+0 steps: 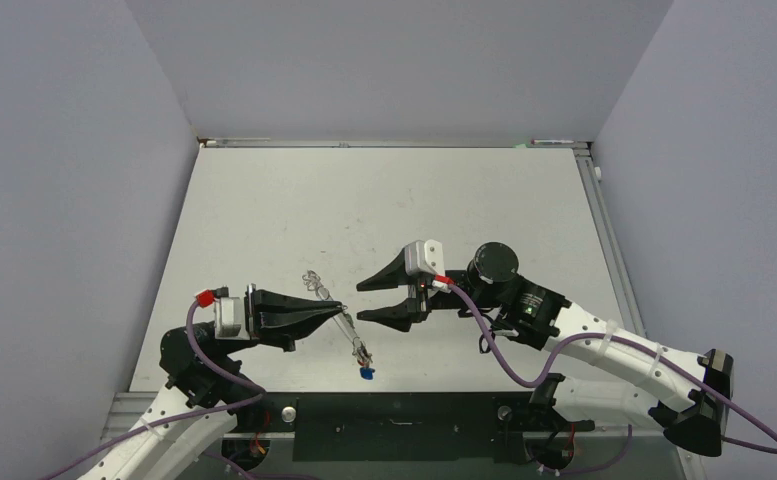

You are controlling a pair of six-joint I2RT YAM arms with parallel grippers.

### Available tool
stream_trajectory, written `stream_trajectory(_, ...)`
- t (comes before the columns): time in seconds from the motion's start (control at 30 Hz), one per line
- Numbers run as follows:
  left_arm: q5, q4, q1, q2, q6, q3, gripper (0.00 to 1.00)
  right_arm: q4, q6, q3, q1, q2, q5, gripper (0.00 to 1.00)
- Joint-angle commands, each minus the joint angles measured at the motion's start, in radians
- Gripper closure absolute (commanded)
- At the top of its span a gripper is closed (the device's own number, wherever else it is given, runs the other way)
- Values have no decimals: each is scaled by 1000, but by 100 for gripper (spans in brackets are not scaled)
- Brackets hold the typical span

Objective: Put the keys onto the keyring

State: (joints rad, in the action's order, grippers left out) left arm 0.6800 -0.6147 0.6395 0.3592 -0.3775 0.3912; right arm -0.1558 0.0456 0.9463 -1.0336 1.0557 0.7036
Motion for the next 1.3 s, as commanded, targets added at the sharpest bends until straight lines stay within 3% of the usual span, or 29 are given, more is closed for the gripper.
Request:
stream_trajectory(0.0, -33, -20, -1, -14, 21, 23, 100, -105, -26, -59, 5, -58, -73, 55)
stream_trajectory(0.47, -45, -15, -1, -47, 22, 21, 100, -284, -176, -201, -9, -44, -148, 55)
stream_trajectory(0.7, -51, -29, -1, -46, 17, 20, 100, -414, -258, -224, -37, 12, -111, 53)
stream_trajectory(1.03, -75, 21, 13, -63, 60, 29, 100, -416, -235, -188, -89, 86, -161, 42)
stream_trajectory(1.27, -83, 42, 15, -72, 74, 31, 100, -421, -220, -191, -92, 90, -192, 43)
